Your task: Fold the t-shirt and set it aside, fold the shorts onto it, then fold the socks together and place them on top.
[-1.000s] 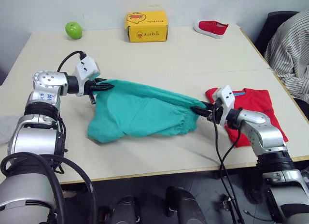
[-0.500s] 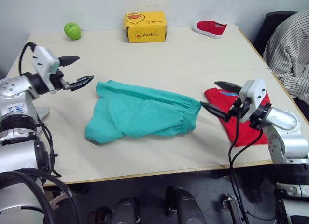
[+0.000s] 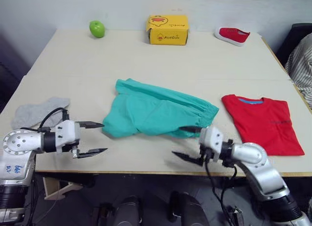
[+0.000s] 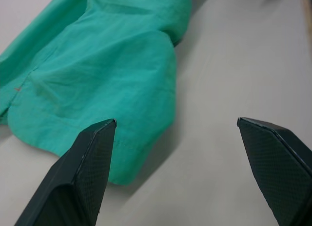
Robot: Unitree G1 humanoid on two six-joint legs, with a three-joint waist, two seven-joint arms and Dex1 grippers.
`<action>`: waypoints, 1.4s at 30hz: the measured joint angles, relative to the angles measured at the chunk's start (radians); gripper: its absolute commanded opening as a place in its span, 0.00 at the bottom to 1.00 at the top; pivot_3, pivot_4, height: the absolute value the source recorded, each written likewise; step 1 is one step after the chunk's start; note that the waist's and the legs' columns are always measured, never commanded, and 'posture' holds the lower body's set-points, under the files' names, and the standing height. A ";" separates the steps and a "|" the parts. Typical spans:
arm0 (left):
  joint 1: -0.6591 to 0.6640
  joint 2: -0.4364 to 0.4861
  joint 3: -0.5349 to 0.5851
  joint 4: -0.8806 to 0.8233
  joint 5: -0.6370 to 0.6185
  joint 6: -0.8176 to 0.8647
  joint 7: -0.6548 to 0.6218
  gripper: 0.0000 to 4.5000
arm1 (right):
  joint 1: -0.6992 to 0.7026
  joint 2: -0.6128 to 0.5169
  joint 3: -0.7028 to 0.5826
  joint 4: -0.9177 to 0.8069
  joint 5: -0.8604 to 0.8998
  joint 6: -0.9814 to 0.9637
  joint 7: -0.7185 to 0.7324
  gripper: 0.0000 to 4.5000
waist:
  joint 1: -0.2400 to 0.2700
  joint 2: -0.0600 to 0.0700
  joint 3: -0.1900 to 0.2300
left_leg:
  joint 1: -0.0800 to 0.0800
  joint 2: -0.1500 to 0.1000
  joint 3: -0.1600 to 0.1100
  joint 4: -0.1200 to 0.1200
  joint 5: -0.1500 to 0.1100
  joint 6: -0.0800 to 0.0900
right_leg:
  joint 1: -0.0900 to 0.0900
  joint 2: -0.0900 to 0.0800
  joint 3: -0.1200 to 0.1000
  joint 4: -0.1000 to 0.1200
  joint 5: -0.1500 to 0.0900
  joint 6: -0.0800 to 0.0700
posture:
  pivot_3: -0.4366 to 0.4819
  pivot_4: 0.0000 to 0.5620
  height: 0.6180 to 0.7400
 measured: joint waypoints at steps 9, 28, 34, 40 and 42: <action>-0.265 -0.116 -0.176 0.306 0.209 -0.124 0.167 0.84 | -0.121 0.037 0.044 0.146 -0.268 -0.049 -0.202 0.87 | 0.004 0.000 -0.002 | 0.005 0.000 0.008 0.000 0.001 -0.003 | 0.000 0.003 -0.001 0.005 0.000 0.000 | 0.48 0.27 1.00; -0.576 -0.199 -0.322 0.819 0.362 -0.409 0.329 0.00 | -0.234 -0.031 0.060 0.393 -0.378 -0.290 -0.213 0.00 | -0.024 -0.002 -0.004 | 0.013 0.002 0.015 -0.002 0.000 -0.001 | 0.001 0.003 0.006 0.005 0.000 0.000 | 0.48 0.27 1.00; -0.380 -0.111 -0.250 0.630 0.293 -0.372 0.332 0.00 | -0.179 -0.152 0.045 0.457 -0.304 -0.581 -0.116 0.00 | -0.055 0.001 -0.005 | 0.017 0.004 0.021 -0.009 -0.002 -0.002 | 0.001 0.003 0.008 0.005 0.000 0.000 | 0.48 0.27 1.00; -0.069 -0.066 -0.170 0.239 0.196 -0.214 0.338 0.00 | -0.165 -0.171 0.040 0.552 -0.237 -0.798 -0.055 0.00 | -0.075 0.001 -0.006 | 0.023 0.004 0.026 -0.016 -0.002 -0.003 | 0.002 0.003 0.010 0.002 0.000 0.000 | 0.48 0.27 1.00; 0.039 -0.054 -0.140 0.109 0.173 -0.152 0.345 0.00 | -0.155 -0.173 0.040 0.574 -0.226 -0.841 -0.044 0.00 | -0.072 0.001 -0.006 | 0.023 0.004 0.026 -0.017 -0.002 -0.003 | 0.002 0.002 0.011 0.001 0.000 0.000 | 0.48 0.27 1.00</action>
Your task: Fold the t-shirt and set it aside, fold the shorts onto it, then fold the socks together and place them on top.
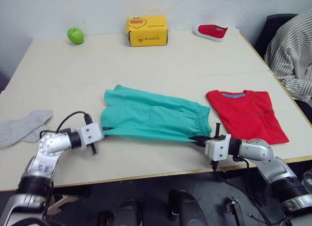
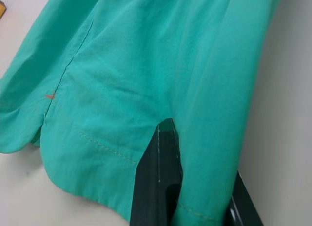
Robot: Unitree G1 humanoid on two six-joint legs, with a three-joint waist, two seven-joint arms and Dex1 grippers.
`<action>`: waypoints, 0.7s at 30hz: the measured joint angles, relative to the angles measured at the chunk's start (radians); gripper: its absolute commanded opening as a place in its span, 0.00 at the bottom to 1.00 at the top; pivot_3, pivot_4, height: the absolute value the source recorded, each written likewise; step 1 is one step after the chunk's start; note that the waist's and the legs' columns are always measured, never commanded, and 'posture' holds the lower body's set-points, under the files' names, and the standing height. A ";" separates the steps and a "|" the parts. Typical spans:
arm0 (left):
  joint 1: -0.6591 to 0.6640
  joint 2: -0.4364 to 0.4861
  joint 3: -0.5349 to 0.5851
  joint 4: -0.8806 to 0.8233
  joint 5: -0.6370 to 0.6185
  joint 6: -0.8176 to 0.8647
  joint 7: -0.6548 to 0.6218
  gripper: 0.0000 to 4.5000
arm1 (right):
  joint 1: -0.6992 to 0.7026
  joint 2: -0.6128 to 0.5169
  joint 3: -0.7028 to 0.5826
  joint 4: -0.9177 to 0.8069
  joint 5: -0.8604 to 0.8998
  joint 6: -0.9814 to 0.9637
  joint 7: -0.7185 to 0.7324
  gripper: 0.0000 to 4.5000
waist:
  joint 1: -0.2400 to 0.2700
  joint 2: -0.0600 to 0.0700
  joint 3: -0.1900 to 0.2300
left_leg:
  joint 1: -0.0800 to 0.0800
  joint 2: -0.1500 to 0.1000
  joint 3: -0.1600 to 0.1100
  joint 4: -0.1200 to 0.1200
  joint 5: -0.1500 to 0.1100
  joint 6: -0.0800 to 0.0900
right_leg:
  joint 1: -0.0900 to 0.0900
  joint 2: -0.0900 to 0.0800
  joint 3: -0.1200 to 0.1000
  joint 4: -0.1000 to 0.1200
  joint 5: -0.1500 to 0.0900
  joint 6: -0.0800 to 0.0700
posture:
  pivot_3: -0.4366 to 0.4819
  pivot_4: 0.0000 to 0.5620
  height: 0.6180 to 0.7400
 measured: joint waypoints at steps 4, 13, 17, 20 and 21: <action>0.201 0.011 0.054 -0.235 -0.036 0.111 0.027 0.00 | 0.040 -0.013 0.000 0.011 0.030 -0.056 0.034 0.00 | 0.005 0.000 0.000 | 0.000 0.000 0.000 0.000 -0.001 0.000 | 0.000 -0.001 0.002 -0.003 0.000 0.000 | 0.48 0.27 1.00; 0.580 -0.052 0.148 -0.540 -0.084 0.166 0.055 0.00 | 0.075 -0.026 -0.001 0.053 0.065 -0.136 0.061 0.00 | 0.025 -0.001 -0.001 | 0.001 0.004 0.001 0.000 -0.005 -0.001 | 0.000 0.000 0.007 -0.005 -0.001 -0.002 | 0.48 0.27 1.00; 0.612 -0.067 0.166 -0.551 -0.103 0.173 0.055 0.17 | 0.083 -0.028 0.000 0.029 0.160 -0.048 0.132 0.14 | 0.031 -0.002 -0.001 | 0.001 0.006 -0.001 0.000 -0.007 0.001 | 0.000 0.001 0.009 -0.004 -0.002 -0.004 | 0.48 0.27 1.00; 0.616 -0.063 0.220 -0.543 -0.146 0.174 0.041 0.39 | 0.136 -0.073 -0.006 -0.063 0.288 0.087 0.222 0.37 | 0.037 -0.002 -0.001 | 0.001 0.008 -0.001 0.000 -0.008 0.000 | -0.001 0.001 0.008 -0.004 -0.003 -0.006 | 0.48 0.27 1.00; 0.615 -0.060 0.241 -0.543 -0.175 0.176 0.027 0.46 | 0.160 -0.091 -0.008 -0.102 0.315 0.125 0.246 0.44 | 0.040 -0.002 -0.001 | 0.001 0.009 -0.001 0.000 -0.008 0.000 | 0.000 0.002 0.007 -0.004 -0.004 -0.007 | 0.48 0.27 1.00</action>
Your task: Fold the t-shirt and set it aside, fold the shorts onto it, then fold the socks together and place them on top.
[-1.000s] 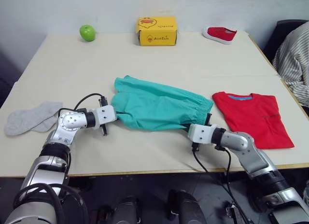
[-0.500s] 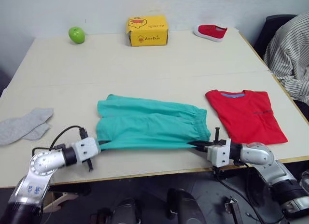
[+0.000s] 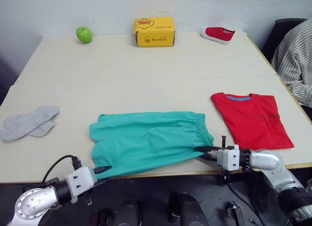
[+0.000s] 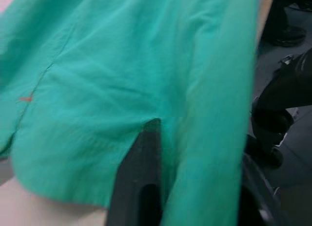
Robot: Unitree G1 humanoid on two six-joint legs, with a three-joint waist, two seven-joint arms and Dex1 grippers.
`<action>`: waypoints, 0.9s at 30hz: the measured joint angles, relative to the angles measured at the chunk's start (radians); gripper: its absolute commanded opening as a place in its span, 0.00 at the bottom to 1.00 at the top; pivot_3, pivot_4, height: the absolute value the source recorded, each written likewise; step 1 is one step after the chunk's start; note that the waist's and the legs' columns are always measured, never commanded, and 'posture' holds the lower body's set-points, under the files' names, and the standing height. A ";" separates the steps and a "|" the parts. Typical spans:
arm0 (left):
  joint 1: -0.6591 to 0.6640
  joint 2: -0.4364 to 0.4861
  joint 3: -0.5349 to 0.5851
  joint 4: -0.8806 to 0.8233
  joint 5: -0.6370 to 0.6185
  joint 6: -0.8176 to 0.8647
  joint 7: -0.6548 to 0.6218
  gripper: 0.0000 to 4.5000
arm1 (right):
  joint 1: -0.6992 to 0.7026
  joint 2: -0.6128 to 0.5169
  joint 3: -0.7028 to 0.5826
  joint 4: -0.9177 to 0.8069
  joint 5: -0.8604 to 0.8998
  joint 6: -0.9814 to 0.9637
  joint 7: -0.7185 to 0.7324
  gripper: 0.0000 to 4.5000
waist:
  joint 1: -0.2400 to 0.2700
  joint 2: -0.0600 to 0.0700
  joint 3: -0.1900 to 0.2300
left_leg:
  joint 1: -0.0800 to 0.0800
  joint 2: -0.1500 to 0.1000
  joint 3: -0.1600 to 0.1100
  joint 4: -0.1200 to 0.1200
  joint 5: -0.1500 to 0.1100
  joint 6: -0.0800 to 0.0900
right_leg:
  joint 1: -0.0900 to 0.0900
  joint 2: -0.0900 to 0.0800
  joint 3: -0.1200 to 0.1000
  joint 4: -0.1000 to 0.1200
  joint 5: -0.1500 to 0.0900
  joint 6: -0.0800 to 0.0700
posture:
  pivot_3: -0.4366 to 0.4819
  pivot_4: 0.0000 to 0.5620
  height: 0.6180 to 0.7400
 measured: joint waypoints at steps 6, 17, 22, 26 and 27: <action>0.122 0.141 0.192 -0.100 -0.374 0.251 -0.211 0.44 | 0.182 -0.106 -0.081 -0.343 0.264 0.360 0.034 0.42 | 0.008 0.000 0.000 | -0.001 0.003 0.001 0.001 -0.001 -0.002 | -0.001 0.003 -0.001 0.000 -0.001 -0.002 | 0.48 0.27 1.00; -0.303 0.154 0.119 -0.137 -0.610 0.584 -0.150 0.01 | -0.011 0.238 0.025 -0.530 0.211 0.744 -0.283 0.00 | 0.026 -0.001 -0.001 | -0.002 0.005 -0.001 0.001 0.002 -0.014 | -0.003 0.016 0.003 0.001 -0.003 -0.004 | 0.48 0.27 1.00; -0.510 -0.039 -0.269 0.049 -0.223 0.460 -0.017 0.01 | -0.068 0.351 0.145 -0.398 -0.120 0.625 -0.409 0.00 | 0.019 -0.003 -0.004 | -0.010 0.003 0.004 0.004 0.002 -0.012 | -0.009 0.018 -0.003 0.003 -0.001 -0.002 | 0.48 0.27 1.00; -0.567 -0.151 -0.359 0.181 -0.048 0.376 0.101 0.01 | -0.045 0.413 0.111 -0.326 -0.230 0.558 -0.530 0.00 | 0.011 -0.004 -0.005 | -0.016 0.004 0.006 0.012 0.000 -0.012 | -0.016 0.019 -0.003 0.006 -0.001 -0.002 | 0.48 0.27 1.00; -0.580 -0.160 -0.362 0.196 -0.021 0.362 0.124 0.01 | -0.042 0.413 0.099 -0.315 -0.246 0.542 -0.544 0.00 | 0.010 -0.004 -0.005 | -0.016 0.005 0.006 0.013 0.000 -0.012 | -0.016 0.018 -0.003 0.004 -0.001 -0.002 | 0.48 0.27 1.00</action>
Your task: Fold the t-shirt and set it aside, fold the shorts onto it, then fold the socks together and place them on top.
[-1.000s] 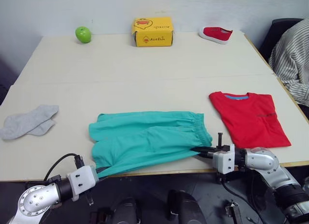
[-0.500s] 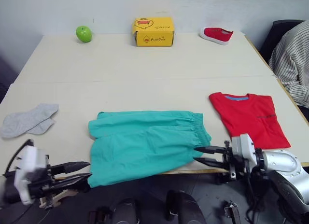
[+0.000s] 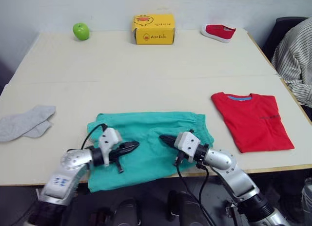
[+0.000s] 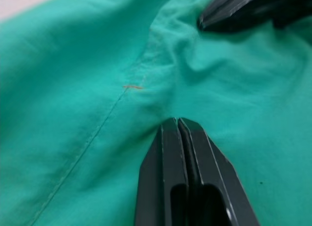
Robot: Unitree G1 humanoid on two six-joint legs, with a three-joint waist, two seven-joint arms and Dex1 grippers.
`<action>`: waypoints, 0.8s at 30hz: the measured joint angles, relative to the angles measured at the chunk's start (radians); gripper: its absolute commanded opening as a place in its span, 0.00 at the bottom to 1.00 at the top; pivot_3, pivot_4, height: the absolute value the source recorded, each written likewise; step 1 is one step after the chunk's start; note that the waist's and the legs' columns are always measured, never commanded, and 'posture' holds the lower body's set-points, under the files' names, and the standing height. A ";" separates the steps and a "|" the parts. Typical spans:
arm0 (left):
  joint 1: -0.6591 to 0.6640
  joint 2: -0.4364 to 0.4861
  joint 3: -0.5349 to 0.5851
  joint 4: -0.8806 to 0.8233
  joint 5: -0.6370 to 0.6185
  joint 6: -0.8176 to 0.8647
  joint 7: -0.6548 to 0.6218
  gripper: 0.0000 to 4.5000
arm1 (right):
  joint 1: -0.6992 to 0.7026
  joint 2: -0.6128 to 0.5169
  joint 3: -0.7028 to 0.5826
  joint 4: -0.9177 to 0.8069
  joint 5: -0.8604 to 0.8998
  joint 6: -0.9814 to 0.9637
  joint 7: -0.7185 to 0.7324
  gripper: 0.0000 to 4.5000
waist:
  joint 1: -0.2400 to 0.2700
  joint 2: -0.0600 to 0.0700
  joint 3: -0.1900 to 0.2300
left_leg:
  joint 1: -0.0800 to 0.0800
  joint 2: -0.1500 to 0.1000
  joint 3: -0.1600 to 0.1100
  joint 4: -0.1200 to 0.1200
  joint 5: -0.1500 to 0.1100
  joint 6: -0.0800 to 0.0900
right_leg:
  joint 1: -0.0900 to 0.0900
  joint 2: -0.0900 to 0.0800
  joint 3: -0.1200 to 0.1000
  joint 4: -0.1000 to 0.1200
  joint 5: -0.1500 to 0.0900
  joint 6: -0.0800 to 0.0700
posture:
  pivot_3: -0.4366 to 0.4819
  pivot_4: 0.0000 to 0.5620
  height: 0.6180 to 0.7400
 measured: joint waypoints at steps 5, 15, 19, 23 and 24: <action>-0.042 -0.027 0.009 0.048 0.063 0.044 0.096 0.01 | 0.036 -0.044 -0.114 0.087 -0.020 -0.053 -0.033 0.00 | 0.001 0.001 -0.002 | 0.009 0.002 -0.001 0.000 -0.003 0.008 | 0.007 -0.002 0.003 0.002 0.002 0.000 | 0.48 0.27 1.00; -0.054 -0.046 0.073 0.188 0.016 -0.096 0.012 0.01 | 0.039 -0.006 -0.391 0.238 0.184 -0.011 -0.058 0.00 | 0.000 0.011 -0.013 | 0.017 0.003 0.000 -0.003 -0.005 0.007 | 0.014 -0.002 0.013 0.002 0.001 -0.001 | 0.48 0.27 1.00; -0.113 -0.082 0.088 0.205 -0.067 -0.142 -0.105 0.01 | -0.031 0.050 -0.345 0.093 0.276 0.048 0.017 0.00 | -0.016 0.012 -0.012 | 0.014 0.005 0.001 -0.002 -0.003 0.002 | 0.009 0.000 0.014 0.003 0.000 -0.002 | 0.48 0.27 1.00; -0.198 -0.103 0.066 0.217 -0.046 -0.141 -0.116 0.01 | -0.150 0.083 -0.244 0.024 0.212 0.096 0.015 0.00 | -0.023 0.012 -0.012 | 0.013 0.004 0.001 -0.003 -0.003 0.002 | 0.009 0.001 0.013 0.002 0.000 -0.002 | 0.48 0.27 1.00; -0.207 -0.108 0.057 0.224 -0.034 -0.142 -0.114 0.01 | -0.158 0.094 -0.231 0.024 0.199 0.107 0.009 0.00 | -0.023 0.012 -0.012 | 0.012 0.004 0.001 -0.003 -0.003 0.002 | 0.008 0.001 0.013 0.002 0.000 -0.002 | 0.48 0.27 1.00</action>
